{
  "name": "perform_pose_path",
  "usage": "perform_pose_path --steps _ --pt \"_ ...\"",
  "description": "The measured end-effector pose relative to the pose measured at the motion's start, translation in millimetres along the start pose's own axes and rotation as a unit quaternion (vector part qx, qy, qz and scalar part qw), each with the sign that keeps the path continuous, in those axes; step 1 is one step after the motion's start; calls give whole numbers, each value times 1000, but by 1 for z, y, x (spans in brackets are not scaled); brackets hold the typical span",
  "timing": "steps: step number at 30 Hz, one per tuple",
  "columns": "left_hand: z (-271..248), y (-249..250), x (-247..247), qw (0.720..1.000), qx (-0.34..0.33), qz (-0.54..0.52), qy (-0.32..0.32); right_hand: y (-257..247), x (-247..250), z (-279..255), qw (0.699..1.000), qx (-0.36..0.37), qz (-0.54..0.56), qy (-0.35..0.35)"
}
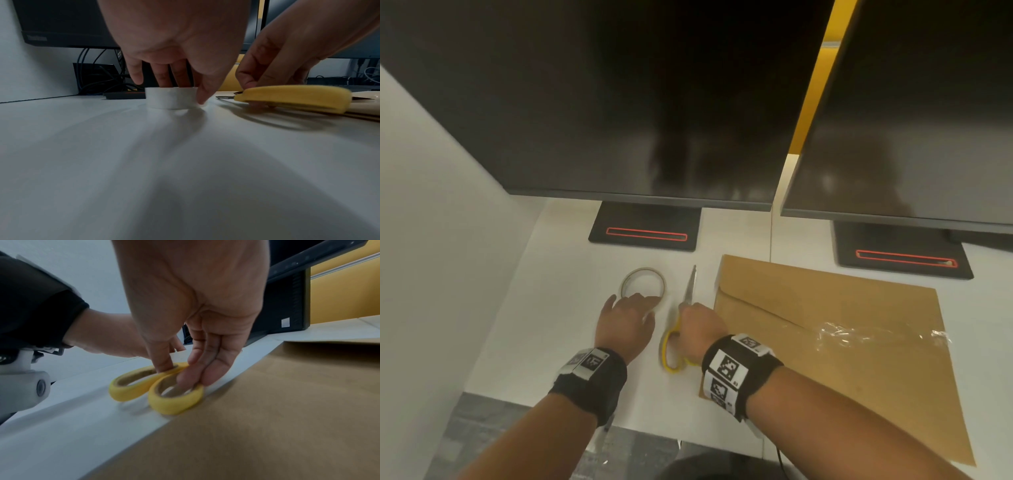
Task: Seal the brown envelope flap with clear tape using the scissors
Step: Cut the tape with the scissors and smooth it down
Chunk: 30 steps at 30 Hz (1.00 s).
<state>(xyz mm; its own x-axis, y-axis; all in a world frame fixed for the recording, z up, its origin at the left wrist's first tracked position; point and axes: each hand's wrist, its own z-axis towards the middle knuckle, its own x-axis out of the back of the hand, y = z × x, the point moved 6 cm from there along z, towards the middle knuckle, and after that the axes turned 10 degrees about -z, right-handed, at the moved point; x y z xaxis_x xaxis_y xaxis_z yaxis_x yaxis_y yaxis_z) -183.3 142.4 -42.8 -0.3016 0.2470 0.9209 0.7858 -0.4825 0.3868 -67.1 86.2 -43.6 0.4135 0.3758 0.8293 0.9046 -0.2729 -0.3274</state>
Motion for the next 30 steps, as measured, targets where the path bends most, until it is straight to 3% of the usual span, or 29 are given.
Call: perform_pose_path --steps 5,8,10,13,18,23,30 --pt "3 5 3 1000 -10 -18 13 5 2 -5 999 25 39 7" --pt "9 28 11 998 -17 -44 50 26 22 -18 995 26 80 60" --pt "15 59 7 994 -55 -78 45 54 35 -29 991 31 74 109" --pt "16 121 -15 985 -141 -96 -16 110 47 -48 985 26 48 163" --pt "2 207 -76 952 -228 -38 -203 192 45 -83 988 -9 -11 154" --pt "-9 241 -114 923 -234 47 -303 235 25 -111 995 2 -36 96" --pt "-22 243 -135 912 -197 96 -348 252 -15 -123 995 22 -88 30"
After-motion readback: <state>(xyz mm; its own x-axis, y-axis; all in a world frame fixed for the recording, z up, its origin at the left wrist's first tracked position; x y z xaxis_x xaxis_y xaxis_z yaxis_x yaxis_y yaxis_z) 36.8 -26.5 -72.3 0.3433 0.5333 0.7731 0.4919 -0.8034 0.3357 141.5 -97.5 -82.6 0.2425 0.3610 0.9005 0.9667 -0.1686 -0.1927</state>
